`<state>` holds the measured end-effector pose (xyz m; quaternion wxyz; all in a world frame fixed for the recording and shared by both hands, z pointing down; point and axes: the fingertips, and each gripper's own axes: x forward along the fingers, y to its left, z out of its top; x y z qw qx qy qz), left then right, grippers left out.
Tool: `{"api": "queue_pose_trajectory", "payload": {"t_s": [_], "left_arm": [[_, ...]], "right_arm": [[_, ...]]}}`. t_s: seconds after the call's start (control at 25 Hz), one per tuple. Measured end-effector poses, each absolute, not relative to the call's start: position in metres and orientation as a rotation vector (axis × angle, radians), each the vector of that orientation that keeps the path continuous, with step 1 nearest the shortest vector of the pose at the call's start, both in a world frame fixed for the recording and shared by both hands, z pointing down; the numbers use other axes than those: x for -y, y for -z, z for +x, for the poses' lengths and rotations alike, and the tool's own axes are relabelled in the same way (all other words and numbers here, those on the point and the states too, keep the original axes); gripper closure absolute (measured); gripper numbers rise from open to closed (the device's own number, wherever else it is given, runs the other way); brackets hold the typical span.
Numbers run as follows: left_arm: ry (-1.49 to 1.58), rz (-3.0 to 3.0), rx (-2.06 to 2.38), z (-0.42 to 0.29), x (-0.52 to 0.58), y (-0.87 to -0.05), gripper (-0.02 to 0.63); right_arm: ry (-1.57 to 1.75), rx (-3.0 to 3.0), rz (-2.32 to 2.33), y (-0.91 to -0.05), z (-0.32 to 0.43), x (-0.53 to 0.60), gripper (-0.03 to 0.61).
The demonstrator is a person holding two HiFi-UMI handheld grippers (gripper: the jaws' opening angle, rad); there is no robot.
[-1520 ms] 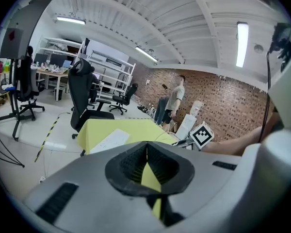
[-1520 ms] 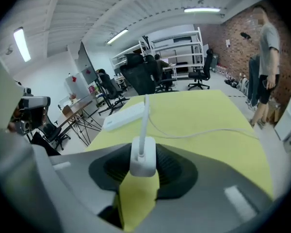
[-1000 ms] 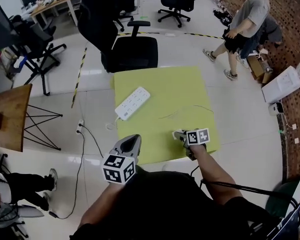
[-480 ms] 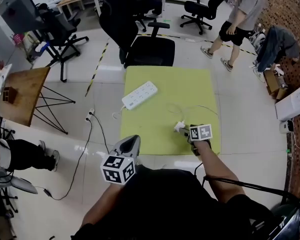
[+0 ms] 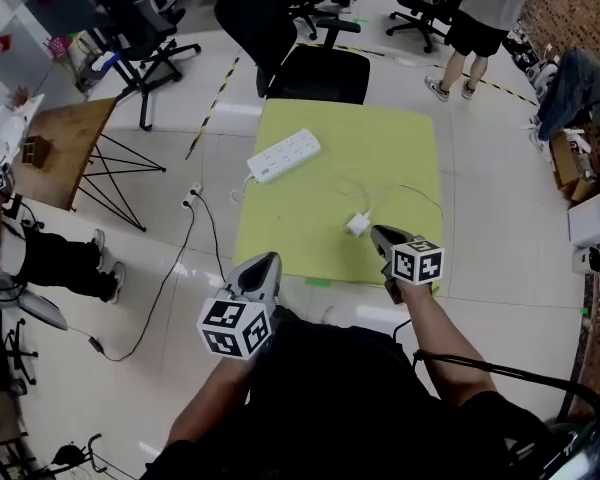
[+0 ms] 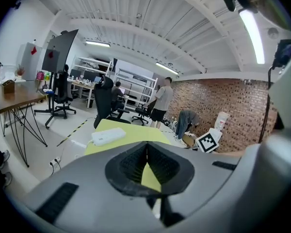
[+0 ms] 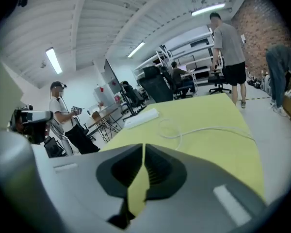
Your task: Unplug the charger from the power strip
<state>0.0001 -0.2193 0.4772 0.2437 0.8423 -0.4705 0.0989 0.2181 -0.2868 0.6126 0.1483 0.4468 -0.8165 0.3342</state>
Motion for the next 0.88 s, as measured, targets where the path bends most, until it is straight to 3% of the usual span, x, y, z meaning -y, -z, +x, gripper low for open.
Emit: {"api": "queue_pose_trajectory", "payload": {"t_s": [0.04, 0.36, 0.56, 0.88], "left_arm": [[-0.270, 2.301, 1.296, 0.001, 0.217, -0.475, 0.606], [-0.291, 2.370, 1.285, 0.016, 0.208, -0.450, 0.606], [-0.274, 2.414, 1.239, 0.016, 0.192, -0.440, 0.606], [-0.241, 2.398, 1.232, -0.048, 0.142, -0.437, 0.607]], "right_arm": [[-0.962, 2.399, 1.288, -0.600, 0.216, 0.284, 0.575], [-1.055, 2.790, 1.187, -0.502, 0.197, 0.246, 0.577], [-0.867, 2.809, 1.153, -0.477, 0.175, 0.209, 0.577], [-0.873, 2.797, 1.259, -0.454, 0.130, 0.153, 0.577]]}}
